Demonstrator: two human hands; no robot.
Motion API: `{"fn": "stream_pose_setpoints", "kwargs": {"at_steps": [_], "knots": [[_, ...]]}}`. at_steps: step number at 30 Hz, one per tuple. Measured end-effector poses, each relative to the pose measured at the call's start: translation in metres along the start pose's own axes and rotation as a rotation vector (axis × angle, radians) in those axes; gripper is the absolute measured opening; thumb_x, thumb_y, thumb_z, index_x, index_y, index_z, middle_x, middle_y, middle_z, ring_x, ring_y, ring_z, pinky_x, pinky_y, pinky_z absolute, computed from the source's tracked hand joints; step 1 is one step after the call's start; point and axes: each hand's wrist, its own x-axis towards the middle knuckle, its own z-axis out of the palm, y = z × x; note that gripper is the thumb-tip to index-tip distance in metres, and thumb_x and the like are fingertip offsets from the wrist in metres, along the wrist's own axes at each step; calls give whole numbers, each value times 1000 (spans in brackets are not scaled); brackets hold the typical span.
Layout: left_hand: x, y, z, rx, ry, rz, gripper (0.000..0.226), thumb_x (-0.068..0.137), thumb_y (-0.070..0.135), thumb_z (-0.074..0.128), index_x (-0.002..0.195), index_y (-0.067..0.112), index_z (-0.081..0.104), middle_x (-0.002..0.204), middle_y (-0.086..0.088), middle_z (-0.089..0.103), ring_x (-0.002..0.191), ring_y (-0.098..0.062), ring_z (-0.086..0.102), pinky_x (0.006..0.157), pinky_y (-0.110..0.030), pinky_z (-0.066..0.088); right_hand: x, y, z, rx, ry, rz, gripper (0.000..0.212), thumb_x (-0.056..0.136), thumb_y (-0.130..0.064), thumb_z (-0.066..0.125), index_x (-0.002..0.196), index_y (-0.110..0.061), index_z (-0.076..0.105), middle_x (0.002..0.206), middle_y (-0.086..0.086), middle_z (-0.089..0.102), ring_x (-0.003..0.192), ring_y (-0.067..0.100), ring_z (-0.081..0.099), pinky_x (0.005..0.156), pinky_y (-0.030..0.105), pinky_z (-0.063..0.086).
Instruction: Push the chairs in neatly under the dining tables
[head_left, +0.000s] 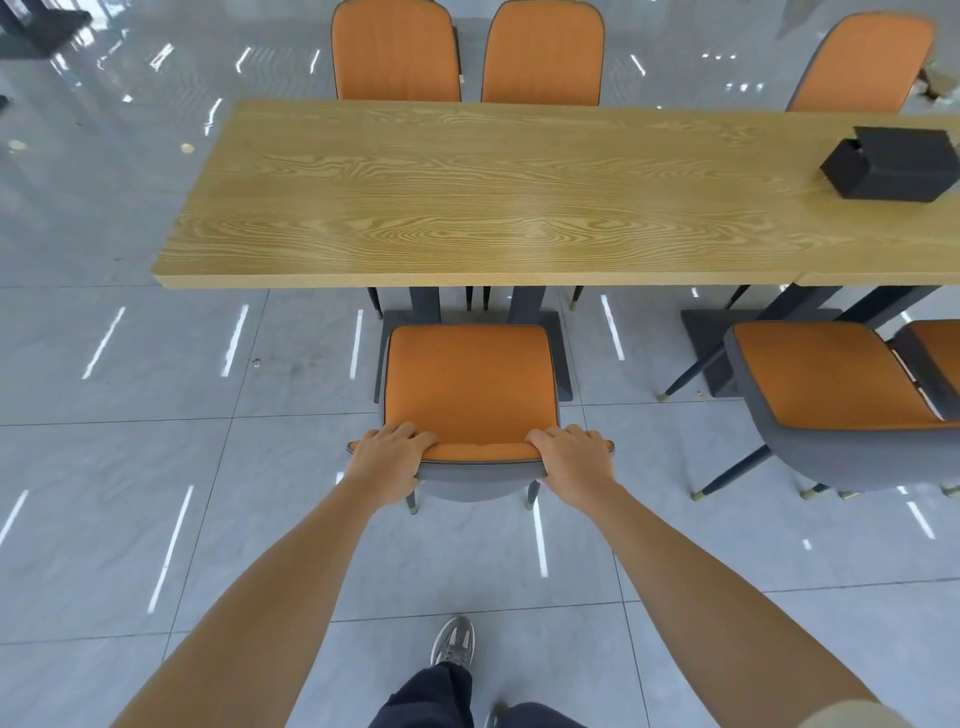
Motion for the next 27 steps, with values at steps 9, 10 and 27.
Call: {"fn": "stream_pose_setpoints", "kwargs": {"at_steps": [9, 10, 27], "knots": [[-5, 7, -4, -9, -15, -23, 52, 86, 34, 58, 133, 23, 40, 129, -2, 51, 119, -23, 46, 100, -35, 36, -4, -2, -2, 14, -29, 56, 41, 84, -26, 65, 120, -21, 46, 114, 3, 60, 107, 26, 50, 94, 39, 36], [-6, 7, -5, -12, -23, -19, 54, 86, 38, 58, 133, 22, 39, 130, -2, 50, 120, -23, 45, 100, -35, 35, -4, -2, -2, 18, -35, 61, 44, 84, -28, 65, 122, -21, 45, 116, 3, 59, 109, 26, 49, 95, 39, 36], [65, 107, -60, -2, 22, 346, 78, 86, 67, 22, 148, 25, -3, 159, -2, -1, 147, -21, -1, 119, -44, 7, -72, 69, -28, 351, 15, 496, 91, 91, -47, 47, 144, -16, -19, 156, 11, -20, 145, 28, -13, 118, 46, 0]]}}
